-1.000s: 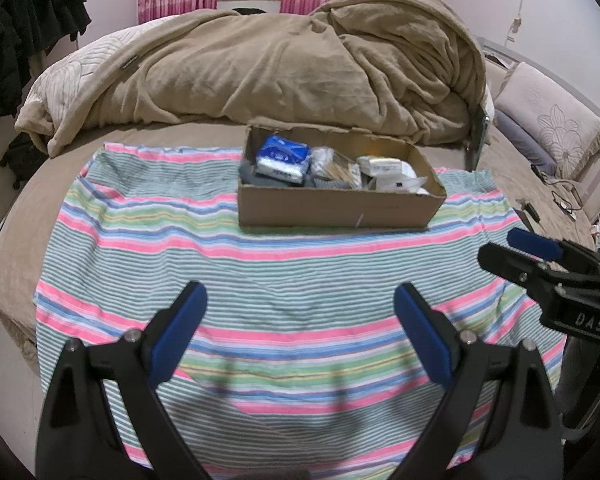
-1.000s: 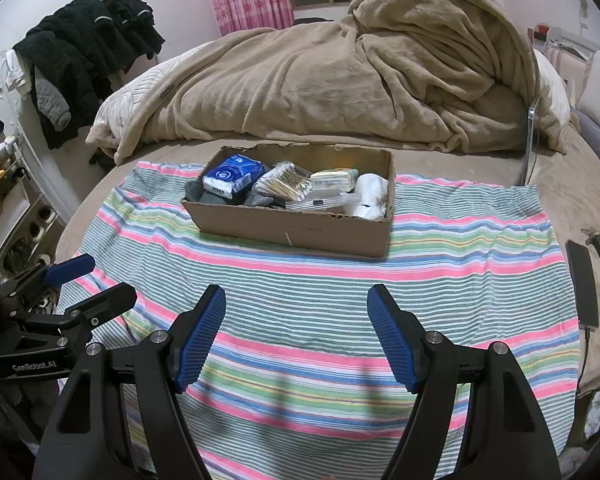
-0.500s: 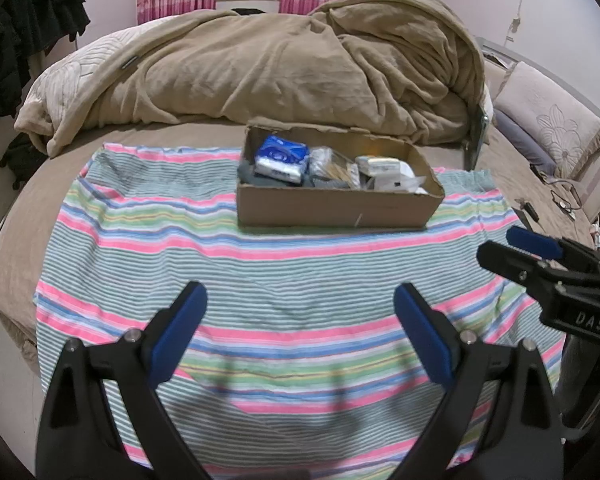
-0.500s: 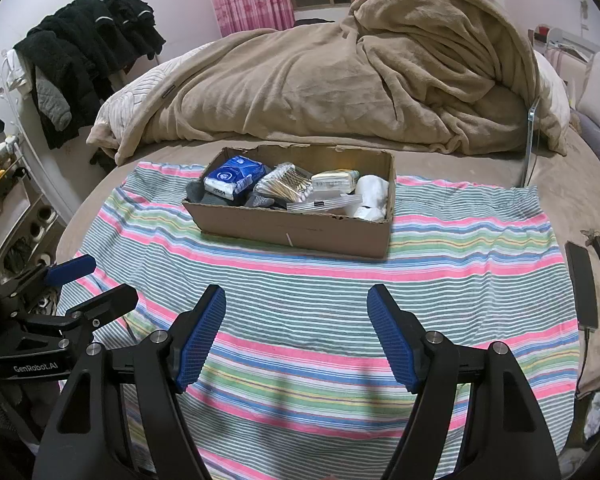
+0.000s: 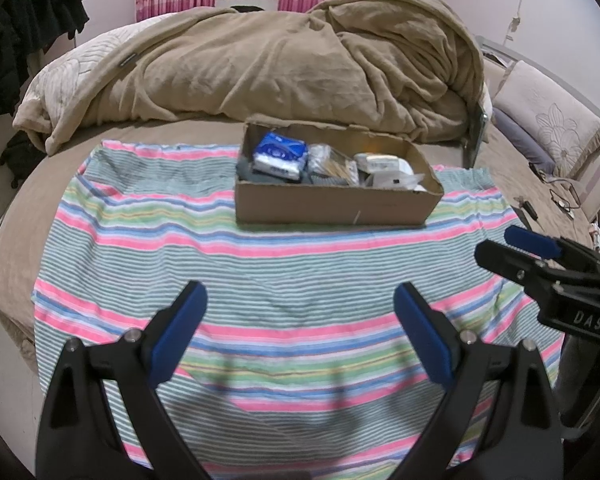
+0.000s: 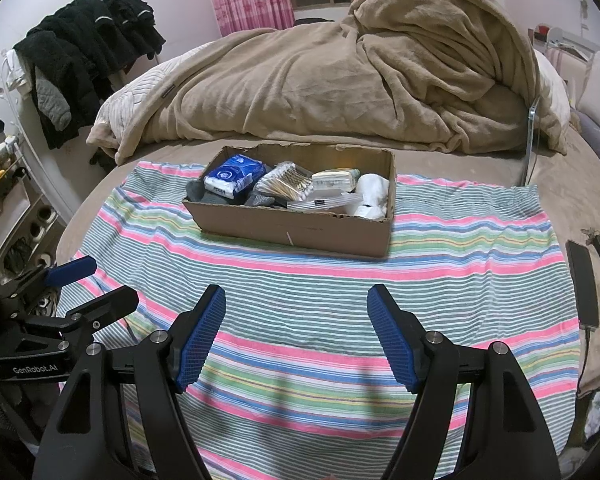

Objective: Organize objects

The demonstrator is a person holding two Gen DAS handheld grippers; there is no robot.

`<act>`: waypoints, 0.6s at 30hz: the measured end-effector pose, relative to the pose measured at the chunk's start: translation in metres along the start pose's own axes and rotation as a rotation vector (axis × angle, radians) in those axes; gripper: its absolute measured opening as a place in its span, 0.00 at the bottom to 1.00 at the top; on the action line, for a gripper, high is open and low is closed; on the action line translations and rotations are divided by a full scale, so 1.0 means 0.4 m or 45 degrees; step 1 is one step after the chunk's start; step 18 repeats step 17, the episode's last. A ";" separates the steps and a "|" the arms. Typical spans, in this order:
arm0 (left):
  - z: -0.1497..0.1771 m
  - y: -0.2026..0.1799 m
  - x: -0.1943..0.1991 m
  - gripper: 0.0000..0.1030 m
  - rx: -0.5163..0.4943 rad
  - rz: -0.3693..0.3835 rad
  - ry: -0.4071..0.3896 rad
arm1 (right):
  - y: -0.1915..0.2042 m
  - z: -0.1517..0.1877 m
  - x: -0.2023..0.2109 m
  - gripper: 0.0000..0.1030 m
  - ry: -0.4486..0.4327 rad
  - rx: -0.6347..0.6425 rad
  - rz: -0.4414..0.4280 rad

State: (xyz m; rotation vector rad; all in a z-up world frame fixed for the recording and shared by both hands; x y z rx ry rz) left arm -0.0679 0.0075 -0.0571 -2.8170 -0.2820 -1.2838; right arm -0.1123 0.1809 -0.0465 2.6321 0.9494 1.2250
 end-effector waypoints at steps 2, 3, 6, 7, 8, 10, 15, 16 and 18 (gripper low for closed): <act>0.000 0.000 -0.001 0.93 0.002 0.002 0.002 | 0.000 0.000 0.000 0.74 0.000 0.001 0.000; -0.001 0.000 -0.003 0.93 0.001 0.004 0.004 | 0.000 0.000 0.000 0.74 0.000 0.001 -0.001; 0.002 -0.003 -0.007 0.93 0.000 0.007 0.011 | 0.000 0.002 -0.001 0.74 0.001 -0.001 0.000; 0.003 -0.004 -0.008 0.93 -0.002 0.008 0.013 | 0.000 0.001 -0.002 0.74 0.001 -0.001 0.000; 0.003 -0.005 -0.008 0.93 -0.004 0.010 0.013 | 0.000 0.002 -0.003 0.74 0.002 0.000 -0.001; 0.002 -0.006 -0.010 0.93 -0.005 0.012 0.013 | 0.000 0.003 -0.004 0.74 0.003 -0.001 -0.001; 0.000 -0.011 -0.010 0.93 -0.010 0.029 0.004 | -0.001 0.002 -0.004 0.74 0.003 -0.002 0.000; 0.000 -0.012 -0.011 0.93 -0.012 0.029 0.004 | -0.001 0.003 -0.006 0.74 0.005 -0.004 -0.001; 0.000 -0.012 -0.013 0.93 -0.012 0.029 0.006 | 0.000 0.008 -0.009 0.74 0.006 -0.004 -0.002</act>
Point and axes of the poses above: each gripper's, at about its wrist camera, not at the fingertips, and x roughly against the way its jaws point, y to its left, z to its underside, the point moved 9 cm from there along -x, roughly the way its jaws point, and after that the axes turned 13 degrees about -z, right-handed, at the moved point
